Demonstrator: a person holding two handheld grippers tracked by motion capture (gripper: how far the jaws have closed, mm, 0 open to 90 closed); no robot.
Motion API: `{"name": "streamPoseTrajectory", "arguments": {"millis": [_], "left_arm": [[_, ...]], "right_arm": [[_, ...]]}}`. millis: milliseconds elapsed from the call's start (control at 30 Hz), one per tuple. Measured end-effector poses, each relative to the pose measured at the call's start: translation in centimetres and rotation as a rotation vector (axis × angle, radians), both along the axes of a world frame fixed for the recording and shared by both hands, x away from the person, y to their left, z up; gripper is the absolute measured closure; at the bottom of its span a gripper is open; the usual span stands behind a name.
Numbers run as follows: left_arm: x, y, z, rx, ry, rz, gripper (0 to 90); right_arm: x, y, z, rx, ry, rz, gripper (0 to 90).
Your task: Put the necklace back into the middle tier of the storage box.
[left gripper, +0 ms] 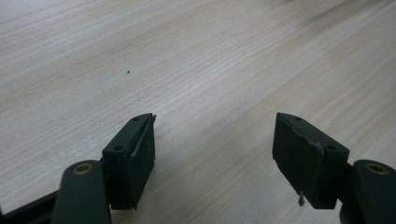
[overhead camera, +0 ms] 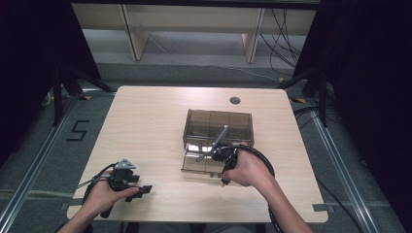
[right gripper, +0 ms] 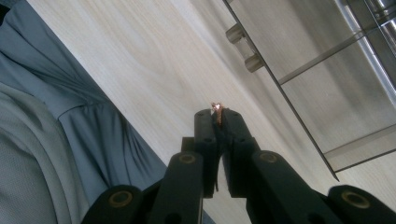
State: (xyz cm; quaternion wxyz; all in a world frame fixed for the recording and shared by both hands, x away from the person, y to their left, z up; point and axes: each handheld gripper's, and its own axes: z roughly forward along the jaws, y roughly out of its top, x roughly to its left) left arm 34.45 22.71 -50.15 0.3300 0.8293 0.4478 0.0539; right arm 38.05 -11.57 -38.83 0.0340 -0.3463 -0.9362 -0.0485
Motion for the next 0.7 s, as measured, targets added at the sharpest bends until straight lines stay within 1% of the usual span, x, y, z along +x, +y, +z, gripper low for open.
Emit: {"name": "streamPoseTrajectory", "arguments": {"millis": [33,67,100,167,233,267,300,333,367,400,433,467,500,533,567,600,633,700], "left_arm": [[0.0,0.0,0.0,0.007,-0.003,0.006,29.6],[-0.1,0.0,0.1,0.009,-0.004,0.006,29.6],[-0.1,0.0,0.0,0.006,-0.004,0.008,29.6],[-0.1,0.0,0.0,0.006,-0.004,0.008,29.6],[-0.1,0.1,0.1,0.012,-0.003,0.008,29.6],[-0.1,0.1,0.1,0.016,-0.002,0.008,29.6],[-0.2,0.0,0.0,-0.001,-0.011,0.021,29.6],[-0.1,0.1,-0.1,-0.012,-0.01,0.015,29.6],[-0.1,0.1,0.0,-0.008,-0.005,0.01,29.6],[-0.2,0.1,0.0,-0.008,-0.005,0.014,29.6],[-0.1,0.2,0.0,-0.001,-0.004,0.005,29.6],[-0.1,0.2,0.0,-0.001,-0.004,0.005,29.6],[-0.2,0.2,0.0,-0.003,-0.004,0.01,29.6],[-0.2,0.2,0.0,-0.003,-0.003,0.011,29.6],[-0.2,0.2,0.0,-0.003,-0.003,0.011,29.6],[-0.2,0.3,0.0,-0.002,-0.002,0.01,29.6],[-0.2,0.3,0.0,-0.003,-0.006,0.014,29.6],[-0.2,0.3,0.0,0.0,-0.004,0.012,29.6]], "right_arm": [[0.1,-0.1,0.0,0.006,-0.001,0.0,86.1],[0.1,-0.2,0.1,-0.002,-0.012,0.001,86.1],[0.1,-0.2,0.1,0.005,-0.003,-0.017,86.1],[0.1,-0.3,0.2,0.007,-0.002,-0.021,86.1],[0.1,-0.4,0.3,0.006,0.004,-0.046,86.1],[0.1,-0.5,0.3,0.004,0.002,-0.046,86.1],[0.3,-0.7,0.3,0.014,0.002,-0.019,86.1],[0.4,-0.7,0.3,0.021,0.002,-0.016,86.1],[0.4,-0.8,0.3,0.024,0.0,-0.017,86.1],[0.3,-0.8,0.5,0.006,0.0,-0.053,86.1],[0.4,-1.0,0.5,0.002,-0.008,-0.039,86.1],[0.4,-1.0,0.5,0.022,-0.007,-0.043,86.1],[0.4,-1.0,0.7,0.016,-0.002,-0.052,86.1],[0.5,-1.3,0.7,0.006,-0.016,-0.036,86.1],[0.4,-1.2,0.9,0.007,-0.008,-0.052,86.1],[0.4,-1.3,0.9,0.02,-0.004,-0.06,86.1],[0.5,-1.5,0.8,0.03,-0.008,-0.047,86.1],[0.5,-1.5,0.8,0.029,-0.004,-0.061,86.1]]}}
